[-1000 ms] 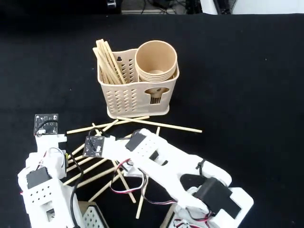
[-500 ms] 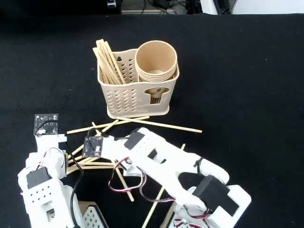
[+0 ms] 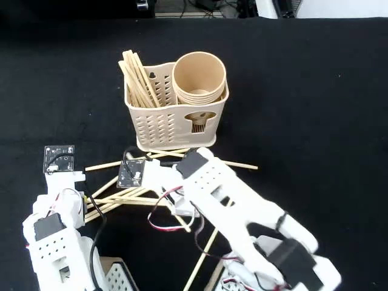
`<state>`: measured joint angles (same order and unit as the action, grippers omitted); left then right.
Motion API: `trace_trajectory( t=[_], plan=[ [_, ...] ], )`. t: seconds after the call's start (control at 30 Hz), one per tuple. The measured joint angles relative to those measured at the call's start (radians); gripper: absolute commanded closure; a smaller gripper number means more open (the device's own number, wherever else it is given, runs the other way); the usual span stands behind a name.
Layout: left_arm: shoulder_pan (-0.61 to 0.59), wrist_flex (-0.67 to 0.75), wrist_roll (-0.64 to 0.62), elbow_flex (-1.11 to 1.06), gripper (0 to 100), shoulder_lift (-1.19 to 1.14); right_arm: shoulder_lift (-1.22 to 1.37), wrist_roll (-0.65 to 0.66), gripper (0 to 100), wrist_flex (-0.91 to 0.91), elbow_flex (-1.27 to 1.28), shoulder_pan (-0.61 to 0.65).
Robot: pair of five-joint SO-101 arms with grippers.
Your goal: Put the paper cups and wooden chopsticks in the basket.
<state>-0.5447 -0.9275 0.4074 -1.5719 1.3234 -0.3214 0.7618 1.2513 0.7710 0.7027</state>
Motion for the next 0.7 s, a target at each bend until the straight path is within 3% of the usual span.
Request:
trace_trajectory(
  t=[0.7],
  plan=[
    [0.000,0.000,0.000,0.000,88,0.000,-0.384,0.000,98.6,0.258,0.000,0.000]
  ],
)
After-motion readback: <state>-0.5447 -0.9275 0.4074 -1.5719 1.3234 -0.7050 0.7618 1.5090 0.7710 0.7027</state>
